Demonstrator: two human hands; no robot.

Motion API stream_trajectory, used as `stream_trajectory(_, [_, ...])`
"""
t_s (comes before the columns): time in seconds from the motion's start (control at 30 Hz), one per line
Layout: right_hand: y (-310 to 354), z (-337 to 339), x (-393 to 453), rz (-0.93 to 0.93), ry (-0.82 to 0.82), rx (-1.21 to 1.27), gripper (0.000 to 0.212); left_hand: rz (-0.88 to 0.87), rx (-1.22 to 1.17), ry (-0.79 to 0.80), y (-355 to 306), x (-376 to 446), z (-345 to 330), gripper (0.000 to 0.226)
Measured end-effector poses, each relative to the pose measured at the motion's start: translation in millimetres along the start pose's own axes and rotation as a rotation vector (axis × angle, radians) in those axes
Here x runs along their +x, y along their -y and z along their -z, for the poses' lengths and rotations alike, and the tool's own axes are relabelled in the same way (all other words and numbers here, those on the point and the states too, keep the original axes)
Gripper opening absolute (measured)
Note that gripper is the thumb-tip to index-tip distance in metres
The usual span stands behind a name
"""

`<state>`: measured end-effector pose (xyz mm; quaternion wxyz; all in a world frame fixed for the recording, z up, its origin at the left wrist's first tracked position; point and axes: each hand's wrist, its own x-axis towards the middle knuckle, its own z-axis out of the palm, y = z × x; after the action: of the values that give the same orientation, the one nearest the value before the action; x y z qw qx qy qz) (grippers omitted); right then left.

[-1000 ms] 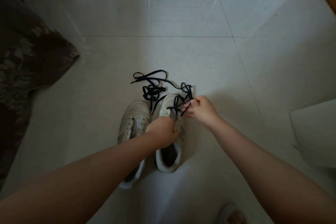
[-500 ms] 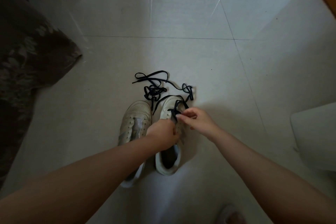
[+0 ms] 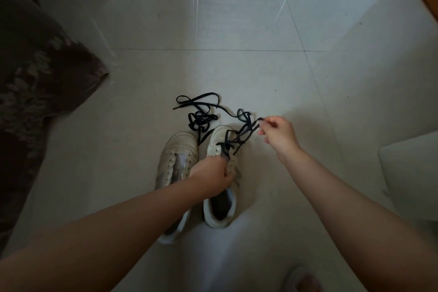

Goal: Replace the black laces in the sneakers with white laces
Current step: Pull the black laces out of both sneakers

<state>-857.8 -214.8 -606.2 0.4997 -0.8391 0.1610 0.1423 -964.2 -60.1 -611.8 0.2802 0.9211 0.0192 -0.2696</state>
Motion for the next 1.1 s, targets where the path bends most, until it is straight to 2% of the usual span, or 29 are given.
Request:
stream_trajectory(0.07, [-12, -1, -7, -0.111, 0.069, -0.112, 0.015, 0.002, 0.002, 0.002, 0, 0, 0, 0.03])
stream_trajectory(0.17, [-35, -8, -28, -0.333, 0.279, -0.173, 0.013, 0.003, -0.008, -0.001, -1, 0, 0, 0.028])
stream_trajectory(0.23, [-45, -16, -35, -0.217, 0.342, -0.251, 0.015, 0.005, -0.01, 0.001, -1, 0, 0, 0.029])
stream_trajectory(0.33, [-39, -30, -40, 0.015, 0.291, -0.304, 0.016, 0.01, 0.001, 0.009, 0, 0, 0, 0.033])
stream_trajectory(0.53, [-23, -43, -34, 0.163, 0.23, -0.444, 0.017, 0.013, 0.005, 0.023, 0, -1, 1, 0.03])
stream_trajectory(0.67, [9, -18, -7, 0.145, -0.094, -0.042, 0.014, -0.026, 0.008, 0.002, 0, -3, 4, 0.025])
stream_trajectory(0.7, [14, -9, -3, 0.122, -0.117, 0.033, 0.013, -0.029, 0.011, -0.001, 0, -4, 5, 0.025])
stream_trajectory(0.8, [8, 2, -7, 0.0, 0.014, 0.017, 0.021, -0.025, 0.011, -0.004, 0, -3, 3, 0.027])
stream_trajectory(0.9, [-12, -3, -31, -0.147, 0.289, -0.226, 0.036, -0.002, -0.01, 0.011, 1, -2, 2, 0.031])
stream_trajectory(0.97, [-20, -12, -39, -0.162, 0.458, -0.349, 0.029, -0.005, -0.019, 0.005, 0, -1, 3, 0.029])
stream_trajectory(1.1, [-22, -27, -33, -0.053, 0.379, -0.294, 0.015, -0.003, -0.016, 0.004, 0, -1, 2, 0.025])
